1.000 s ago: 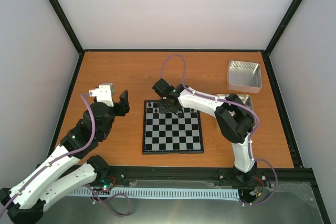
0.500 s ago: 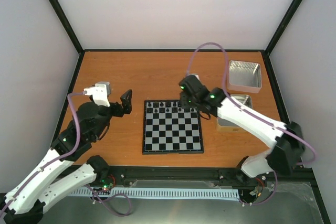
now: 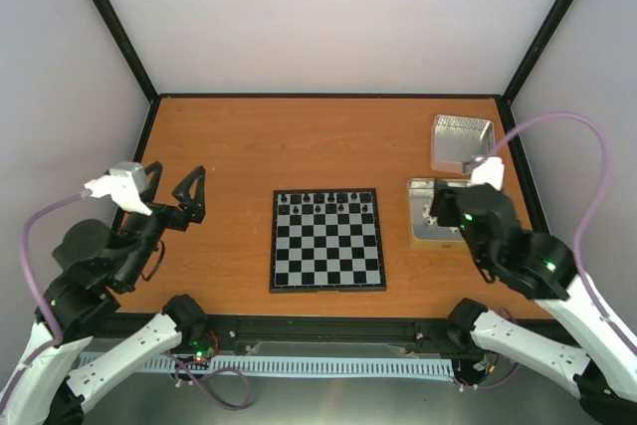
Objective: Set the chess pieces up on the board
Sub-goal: Reset both arms
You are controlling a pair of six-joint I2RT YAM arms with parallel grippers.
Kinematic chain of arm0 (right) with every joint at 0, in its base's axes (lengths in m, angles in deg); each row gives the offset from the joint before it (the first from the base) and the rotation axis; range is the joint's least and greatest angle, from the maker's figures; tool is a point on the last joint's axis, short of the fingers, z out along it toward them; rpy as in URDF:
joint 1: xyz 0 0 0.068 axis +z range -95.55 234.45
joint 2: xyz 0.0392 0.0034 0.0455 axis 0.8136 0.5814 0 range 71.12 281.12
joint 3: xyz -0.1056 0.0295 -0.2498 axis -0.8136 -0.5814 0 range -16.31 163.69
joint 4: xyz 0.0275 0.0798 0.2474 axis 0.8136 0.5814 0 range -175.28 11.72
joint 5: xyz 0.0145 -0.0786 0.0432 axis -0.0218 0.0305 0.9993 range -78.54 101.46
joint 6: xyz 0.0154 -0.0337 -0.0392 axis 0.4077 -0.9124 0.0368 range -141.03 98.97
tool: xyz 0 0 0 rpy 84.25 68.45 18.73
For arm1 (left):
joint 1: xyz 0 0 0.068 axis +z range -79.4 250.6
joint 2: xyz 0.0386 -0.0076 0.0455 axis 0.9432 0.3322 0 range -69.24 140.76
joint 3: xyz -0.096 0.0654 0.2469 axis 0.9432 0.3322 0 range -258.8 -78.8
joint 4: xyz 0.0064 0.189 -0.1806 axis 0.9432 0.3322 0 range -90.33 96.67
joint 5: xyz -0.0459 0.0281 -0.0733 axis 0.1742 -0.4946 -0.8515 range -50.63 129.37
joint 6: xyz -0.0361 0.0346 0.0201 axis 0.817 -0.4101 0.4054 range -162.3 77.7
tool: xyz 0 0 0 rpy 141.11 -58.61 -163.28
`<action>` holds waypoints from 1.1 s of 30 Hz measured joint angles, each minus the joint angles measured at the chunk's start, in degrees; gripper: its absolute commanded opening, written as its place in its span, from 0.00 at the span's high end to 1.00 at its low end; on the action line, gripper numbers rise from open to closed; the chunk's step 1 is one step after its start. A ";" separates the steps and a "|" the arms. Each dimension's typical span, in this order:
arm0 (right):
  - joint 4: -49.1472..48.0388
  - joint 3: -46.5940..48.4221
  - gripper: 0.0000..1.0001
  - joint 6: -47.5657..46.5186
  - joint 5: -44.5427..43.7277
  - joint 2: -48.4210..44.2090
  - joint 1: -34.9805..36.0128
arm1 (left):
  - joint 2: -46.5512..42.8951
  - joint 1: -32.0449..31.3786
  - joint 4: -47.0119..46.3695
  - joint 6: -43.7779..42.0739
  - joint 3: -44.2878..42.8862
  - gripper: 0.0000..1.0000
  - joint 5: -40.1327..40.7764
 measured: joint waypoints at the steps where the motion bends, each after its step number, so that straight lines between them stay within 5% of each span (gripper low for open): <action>1: 0.39 0.02 0.24 -0.52 -1.20 -2.51 0.00 | -0.66 0.00 0.48 -0.35 -0.63 0.00 0.37; 13: 2.97 3.82 0.22 -5.40 -10.01 -13.29 0.00 | -3.65 0.00 7.19 -3.30 -8.63 0.00 6.75; 33: 3.02 4.02 0.21 -5.03 -10.64 -20.20 0.00 | -3.82 0.00 11.06 -3.26 -9.68 0.00 7.34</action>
